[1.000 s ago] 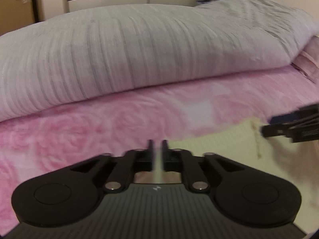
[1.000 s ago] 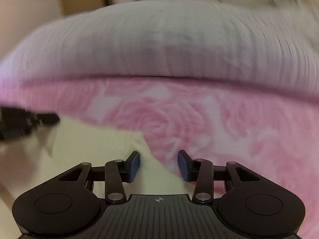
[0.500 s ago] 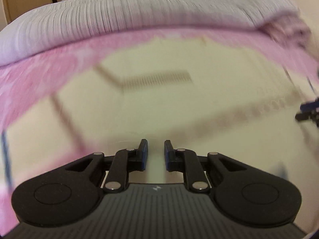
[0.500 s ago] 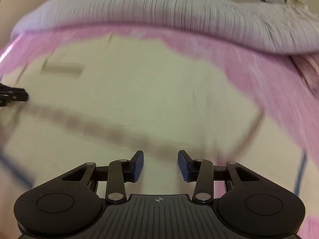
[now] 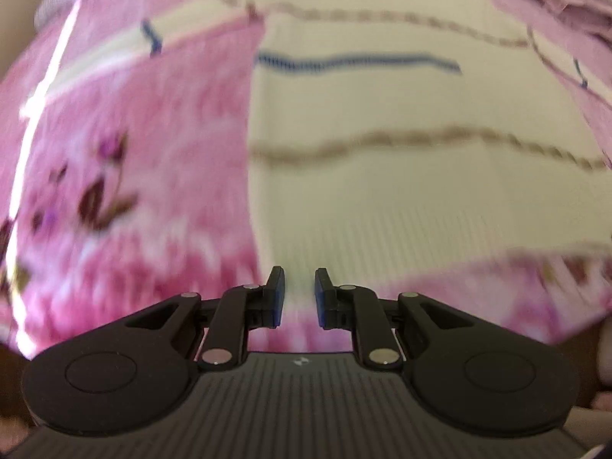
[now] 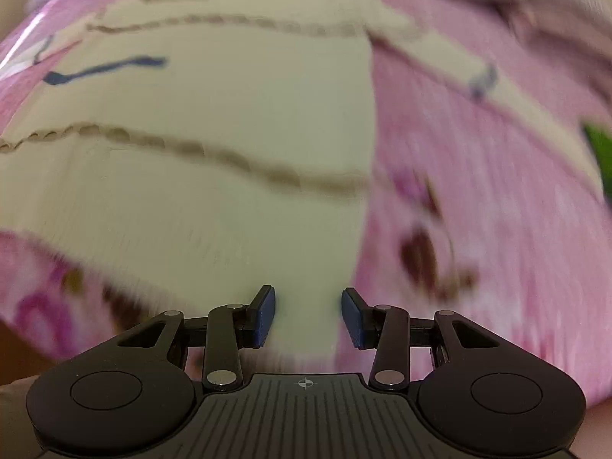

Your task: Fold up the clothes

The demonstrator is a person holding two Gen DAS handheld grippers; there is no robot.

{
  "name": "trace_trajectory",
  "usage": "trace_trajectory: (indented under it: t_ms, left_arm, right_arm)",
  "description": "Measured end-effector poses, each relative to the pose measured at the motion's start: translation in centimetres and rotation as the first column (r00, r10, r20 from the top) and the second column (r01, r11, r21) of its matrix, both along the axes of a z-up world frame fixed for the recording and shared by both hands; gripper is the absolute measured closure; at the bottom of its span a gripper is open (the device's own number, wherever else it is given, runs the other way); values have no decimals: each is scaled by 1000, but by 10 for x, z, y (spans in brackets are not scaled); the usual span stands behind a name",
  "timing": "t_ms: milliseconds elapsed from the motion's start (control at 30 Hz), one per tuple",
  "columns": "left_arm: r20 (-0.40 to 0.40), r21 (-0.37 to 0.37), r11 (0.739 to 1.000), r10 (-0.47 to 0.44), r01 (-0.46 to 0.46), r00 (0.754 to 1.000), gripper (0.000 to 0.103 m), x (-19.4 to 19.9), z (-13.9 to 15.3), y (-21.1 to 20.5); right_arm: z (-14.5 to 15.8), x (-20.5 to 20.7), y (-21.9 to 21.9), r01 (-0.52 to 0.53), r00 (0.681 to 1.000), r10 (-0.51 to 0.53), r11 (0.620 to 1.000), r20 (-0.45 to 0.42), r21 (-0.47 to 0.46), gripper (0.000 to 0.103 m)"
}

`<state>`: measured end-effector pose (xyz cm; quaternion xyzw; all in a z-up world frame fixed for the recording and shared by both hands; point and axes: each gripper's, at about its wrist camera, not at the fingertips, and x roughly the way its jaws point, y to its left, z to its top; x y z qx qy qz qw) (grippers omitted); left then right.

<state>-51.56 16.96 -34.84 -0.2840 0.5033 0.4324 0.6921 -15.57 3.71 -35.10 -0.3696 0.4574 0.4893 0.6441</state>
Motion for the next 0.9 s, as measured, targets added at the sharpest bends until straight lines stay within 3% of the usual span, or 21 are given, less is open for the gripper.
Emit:
trace_trajectory:
  t_ms: [33, 100, 200, 300, 400, 467, 633, 700, 900]
  left_arm:
    - [-15, -8, 1000, 22, -22, 1000, 89, 1, 13, -4]
    - [23, 19, 998, 65, -65, 998, 88, 2, 52, -8]
    - [119, 61, 989, 124, -132, 985, 69, 5, 114, -5]
    - [176, 99, 981, 148, -167, 973, 66, 16, 168, 5]
    - [194, 122, 976, 153, -179, 969, 61, 22, 204, 3]
    - [204, 128, 974, 157, -185, 966, 60, 25, 225, -3]
    - [163, 120, 980, 140, -160, 977, 60, 26, 244, -25]
    - [145, 116, 984, 120, -137, 982, 60, 24, 247, -35]
    - [130, 142, 987, 51, -69, 990, 60, 6, 263, -53]
  right_arm:
    - [9, 4, -2, 48, 998, -49, 999, -30, -25, 60]
    - [43, 4, -4, 75, 997, -74, 997, -25, 34, 60]
    - [98, 1, -1, 83, 996, -80, 986, -25, 147, 60]
    - [146, 3, 8, 137, 987, -118, 971, -110, 196, 60]
    - [190, 3, 7, 182, 971, -135, 954, -197, 240, 59]
    - [215, 1, 1, 177, 972, -127, 949, -200, 262, 58]
    - [251, -13, -24, 164, 978, -122, 949, -169, 268, 45]
    - [258, -17, -36, 194, 973, -155, 949, -168, 249, 22]
    - [273, -51, -61, 229, 970, -202, 942, -133, 244, 17]
